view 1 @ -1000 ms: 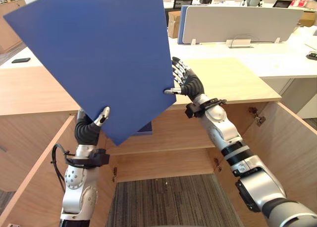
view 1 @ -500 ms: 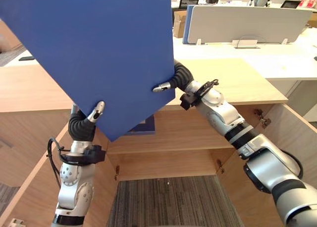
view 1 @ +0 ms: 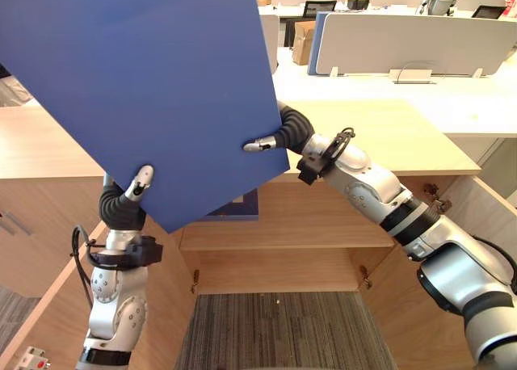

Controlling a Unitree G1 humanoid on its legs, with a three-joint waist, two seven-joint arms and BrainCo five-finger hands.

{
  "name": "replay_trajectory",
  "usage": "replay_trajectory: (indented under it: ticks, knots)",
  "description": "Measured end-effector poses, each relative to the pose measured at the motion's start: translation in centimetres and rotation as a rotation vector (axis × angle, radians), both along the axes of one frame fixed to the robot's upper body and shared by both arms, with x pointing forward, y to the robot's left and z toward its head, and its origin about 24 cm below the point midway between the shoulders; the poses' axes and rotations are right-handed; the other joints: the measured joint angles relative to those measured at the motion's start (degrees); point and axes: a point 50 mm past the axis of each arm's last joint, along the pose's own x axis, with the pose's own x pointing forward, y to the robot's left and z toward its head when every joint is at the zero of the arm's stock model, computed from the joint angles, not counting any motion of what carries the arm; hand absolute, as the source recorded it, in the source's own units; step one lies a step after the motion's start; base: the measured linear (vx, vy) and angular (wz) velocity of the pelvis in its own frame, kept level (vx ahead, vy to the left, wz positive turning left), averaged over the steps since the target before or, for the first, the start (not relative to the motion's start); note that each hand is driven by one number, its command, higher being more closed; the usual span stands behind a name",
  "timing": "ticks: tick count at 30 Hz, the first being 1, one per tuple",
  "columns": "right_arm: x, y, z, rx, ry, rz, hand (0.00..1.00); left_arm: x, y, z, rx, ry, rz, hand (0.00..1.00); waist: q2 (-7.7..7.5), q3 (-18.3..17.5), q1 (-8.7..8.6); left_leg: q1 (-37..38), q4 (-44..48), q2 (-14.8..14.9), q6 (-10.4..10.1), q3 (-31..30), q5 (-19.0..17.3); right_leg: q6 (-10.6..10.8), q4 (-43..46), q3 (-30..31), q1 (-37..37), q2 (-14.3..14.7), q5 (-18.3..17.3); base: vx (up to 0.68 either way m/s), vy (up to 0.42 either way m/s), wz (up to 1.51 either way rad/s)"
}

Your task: Walk over to the cabinet, pick up the folder, carry it to the office cabinet, place the folder inside the office cabinet, then close the office cabinet door

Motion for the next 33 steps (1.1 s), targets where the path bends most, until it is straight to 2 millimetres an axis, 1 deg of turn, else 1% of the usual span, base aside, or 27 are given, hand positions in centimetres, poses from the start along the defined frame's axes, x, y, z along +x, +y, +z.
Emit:
replay_trajectory:
  ticks: [2, 4, 5, 6, 7, 9, 10, 11, 13, 14, 15, 16, 17, 18, 19, 21, 22, 23, 24, 25, 26, 27, 28, 29, 30, 31, 33]
  knots:
    - [-0.1, -0.1, -0.4, -0.032, -0.003, -0.003, 1.00, -0.4, -0.3, -1.5, -0.001, 0.063, -0.022, 0.00, 0.14, -0.19, -0.35, -0.04, 0.00, 0.02, -0.11, 0.18, -0.08, -0.04, 0.93, 0.31, -0.55, -0.16, -0.37, -0.03, 0.004, -0.04]
    - [-0.1, -1.1, -1.4, -0.118, -0.008, -0.009, 1.00, -0.7, -1.1, -4.8, 0.031, 0.205, -0.087, 0.00, 0.32, -0.53, -0.80, -0.01, 0.01, 0.33, -0.21, 0.11, -0.20, 0.00, 1.13, 0.33, -0.55, -0.17, -0.51, -0.02, -0.007, 0.01]
    - [-0.1, -1.6, -2.1, -0.198, -0.016, -0.014, 1.00, -0.9, -1.4, -7.5, 0.080, 0.335, -0.145, 0.00, 0.30, -0.64, -1.25, 0.00, 0.01, 0.48, -0.27, 0.11, -0.23, -0.01, 1.04, 0.34, -0.52, 0.00, -0.50, -0.03, -0.022, 0.00]
    - [-0.2, -1.8, -2.4, -0.240, -0.021, -0.017, 1.00, -1.1, -1.7, -8.7, 0.109, 0.402, -0.192, 0.00, 0.27, -0.65, -1.40, 0.00, 0.01, 0.61, -0.30, 0.12, -0.23, -0.03, 0.95, 0.36, -0.52, 0.13, -0.49, -0.03, -0.029, -0.03]
    - [-0.6, -2.3, -3.1, -0.317, -0.027, -0.003, 1.00, -1.9, -2.4, -11.2, 0.168, 0.539, -0.303, 0.00, 0.21, -0.69, -1.91, 0.01, 0.01, 0.82, -0.43, 0.21, -0.24, -0.11, 0.60, 0.55, -0.69, 0.42, -0.44, -0.04, -0.040, -0.06]
    - [-2.6, -2.8, -3.9, -0.396, -0.041, 0.070, 1.00, -4.4, -3.8, -15.1, 0.216, 0.740, -0.487, 0.00, 0.18, -0.72, -3.66, 0.04, 0.00, 1.24, -0.76, 0.80, -0.40, -0.18, -0.05, 1.06, -0.74, 0.91, -0.38, -0.02, -0.047, -0.13]
    - [-3.2, -2.8, -4.0, -0.411, -0.054, 0.089, 1.00, -5.1, -4.2, -15.9, 0.209, 0.779, -0.516, 0.00, 0.16, -0.73, -4.04, 0.06, 0.00, 1.37, -0.83, 1.12, -0.45, -0.23, -0.26, 1.31, -0.77, 1.06, -0.34, 0.04, -0.049, -0.26]
    - [-4.3, -3.0, -3.9, -0.440, -0.080, 0.122, 1.00, -6.3, -5.1, -17.5, 0.179, 0.849, -0.554, 0.00, 0.14, -0.83, -4.35, 0.12, 0.01, 1.56, -0.85, 1.91, -0.45, -0.36, -0.47, 2.10, -0.75, 1.38, -0.21, 0.04, -0.033, -0.31]
    - [-5.6, -3.6, -3.5, -0.455, -0.116, 0.150, 1.00, -8.1, -5.7, -20.1, 0.149, 0.977, -0.554, 0.00, 0.09, -0.97, -4.90, 0.12, 0.00, 1.77, -1.04, 2.58, -0.59, -0.42, -0.55, 2.77, -1.10, 1.82, -0.18, 0.04, -0.035, -0.24]
    - [-6.8, -4.5, -2.8, -0.425, -0.138, 0.171, 1.00, -9.2, -5.3, -22.9, 0.112, 1.120, -0.502, 0.00, 0.07, -1.02, -4.95, 0.13, 0.00, 2.07, -1.27, 2.80, -0.74, -0.53, -0.73, 2.96, -1.13, 2.16, -0.26, 0.03, -0.060, -0.16]
    - [-8.4, -4.8, -2.2, -0.393, -0.170, 0.228, 1.00, -10.7, -3.9, -25.6, 0.102, 1.284, -0.390, 0.00, 0.03, -1.05, -4.98, 0.14, 0.00, 2.49, -1.50, 3.20, -0.88, -0.70, -0.77, 3.47, -1.37, 2.56, -0.37, 0.02, -0.064, -0.18]
    - [-9.2, -4.7, -1.9, -0.376, -0.197, 0.254, 1.00, -11.5, -3.1, -26.5, 0.106, 1.357, -0.331, 0.00, -0.01, -1.07, -4.98, 0.14, -0.01, 2.70, -1.59, 3.43, -0.95, -0.80, -0.76, 3.85, -1.57, 2.76, -0.43, 0.02, -0.059, -0.24]
    - [-10.8, -4.5, -1.4, -0.356, -0.269, 0.292, 1.00, -12.9, -1.6, -27.6, 0.100, 1.457, -0.217, 0.00, -0.03, -1.07, -5.01, 0.15, -0.01, 3.04, -1.70, 3.74, -1.02, -1.01, -0.69, 4.29, -1.85, 2.93, -0.56, 0.02, -0.056, -0.17]
    - [-11.9, -4.4, -1.3, -0.355, -0.320, 0.310, 1.00, -13.8, -0.8, -28.1, 0.071, 1.507, -0.127, 0.00, -0.06, -1.07, -5.02, 0.33, -0.01, 3.22, -1.71, 3.72, -1.03, -1.19, -0.67, 4.32, -1.73, 3.14, -0.68, 0.01, -0.058, -0.11]
    - [-12.2, -4.4, -1.4, -0.363, -0.335, 0.312, 1.00, -14.2, -0.5, -28.3, 0.051, 1.523, -0.093, 0.00, -0.09, -1.06, -4.97, 0.55, -0.01, 3.28, -1.72, 3.71, -1.04, -1.26, -0.67, 4.35, -1.71, 3.38, -0.73, -0.02, -0.058, -0.03]
    - [-12.8, -4.6, -2.5, -0.411, -0.347, 0.301, 1.00, -15.6, 0.0, -29.0, -0.015, 1.590, 0.026, 0.00, -0.46, -1.08, -4.84, 1.37, -0.02, 3.52, -1.99, 3.81, -1.24, -1.49, -0.74, 4.57, -1.13, 3.57, -0.92, -0.04, -0.032, -0.04]
    - [-13.0, -4.7, -2.9, -0.423, -0.343, 0.296, 1.00, -15.9, 0.2, -29.1, -0.026, 1.606, 0.049, 0.00, -0.60, -1.10, -4.66, 1.47, -0.02, 3.57, -2.02, 3.90, -1.26, -1.51, -0.73, 4.69, -1.10, 3.53, -0.94, -0.04, 0.005, -0.11]
    - [-13.2, -5.0, -3.8, -0.450, -0.330, 0.279, 1.00, -16.6, 0.5, -29.3, -0.040, 1.630, 0.090, 0.00, -0.91, -0.94, -4.29, 1.75, -0.03, 3.72, -2.11, 4.44, -1.33, -1.53, -0.66, 5.21, -1.12, 3.54, -0.96, -0.03, 0.013, -0.16]
    - [-13.3, -5.2, -4.3, -0.468, -0.326, 0.269, 1.00, -16.9, 0.8, -29.3, -0.052, 1.639, 0.115, 0.00, -1.04, -0.86, -4.08, 1.92, -0.03, 3.79, -2.21, 4.84, -1.41, -1.53, -0.60, 5.60, -1.19, 3.60, -0.96, -0.05, 0.013, -0.26]
    - [-13.7, -5.5, -5.4, -0.501, -0.310, 0.250, 1.00, -17.9, 1.3, -29.5, -0.068, 1.673, 0.166, 0.00, -1.15, -0.85, -4.05, 2.06, 0.00, 3.89, -2.33, 5.35, -1.59, -1.53, -0.52, 6.25, -1.39, 3.69, -0.97, -0.04, 0.005, -0.29]
    - [-14.1, -5.8, -6.7, -0.521, -0.273, 0.239, 1.00, -18.7, 1.9, -29.6, -0.092, 1.698, 0.219, 0.00, -1.52, -0.50, -3.96, 1.33, 1.44, 4.17, -2.23, 5.93, -2.46, -1.54, -0.04, 7.01, -2.15, 3.67, -0.98, -0.04, 0.001, -0.28]
    - [-14.4, -5.8, -7.4, -0.531, -0.253, 0.236, 1.00, -19.0, 2.2, -29.6, -0.102, 1.707, 0.247, 0.00, -1.53, -0.35, -3.99, 0.16, 3.49, 4.40, -2.28, 6.06, -3.32, -1.55, 0.35, 7.28, -2.69, 3.54, -0.98, -0.06, -0.014, -0.22]
    - [-14.6, -5.9, -8.8, -0.566, -0.236, 0.222, 1.00, -19.0, 2.7, -29.6, -0.123, 1.709, 0.294, 0.00, -1.64, 1.18, -4.09, -2.23, 8.74, 5.14, -2.31, 5.99, -5.65, -1.69, 1.40, 7.49, -3.43, 3.32, -1.06, -0.10, -0.013, -0.18]
    - [-14.4, -6.2, -10.1, -0.610, -0.212, 0.202, 1.00, -18.9, 2.8, -29.6, -0.136, 1.712, 0.316, 0.00, -1.25, 2.52, -4.19, -4.57, 13.56, 6.14, -2.10, 6.01, -7.93, -1.84, 3.67, 7.97, -4.92, 3.25, -1.69, -0.11, -0.007, -0.16]
    - [-14.1, -6.4, -10.5, -0.640, -0.220, 0.178, 1.00, -18.8, 2.9, -29.6, -0.139, 1.714, 0.325, 0.00, -0.99, 3.22, -4.23, -5.57, 15.44, 6.55, -2.02, 5.99, -8.77, -1.88, 5.26, 8.16, -5.89, 3.17, -2.30, -0.09, 0.018, -0.14]
    - [-13.6, -6.8, -11.3, -0.688, -0.222, 0.144, 1.00, -18.2, 2.9, -29.6, -0.142, 1.702, 0.336, 0.00, -0.73, 4.45, -4.15, -7.01, 18.05, 6.89, -1.70, 5.79, -9.81, -1.85, 8.91, 8.41, -7.88, 2.75, -3.78, -0.11, 0.042, -0.02]
    - [-13.0, -7.6, -13.4, -0.840, -0.235, 0.102, 1.00, -16.4, 2.8, -29.4, -0.150, 1.664, 0.341, 0.00, -0.79, 7.54, -3.96, -10.10, 23.54, 6.52, -1.06, 5.11, -12.16, -1.40, 19.50, 8.68, -13.28, 0.33, -8.62, -0.18, 0.091, 0.09]
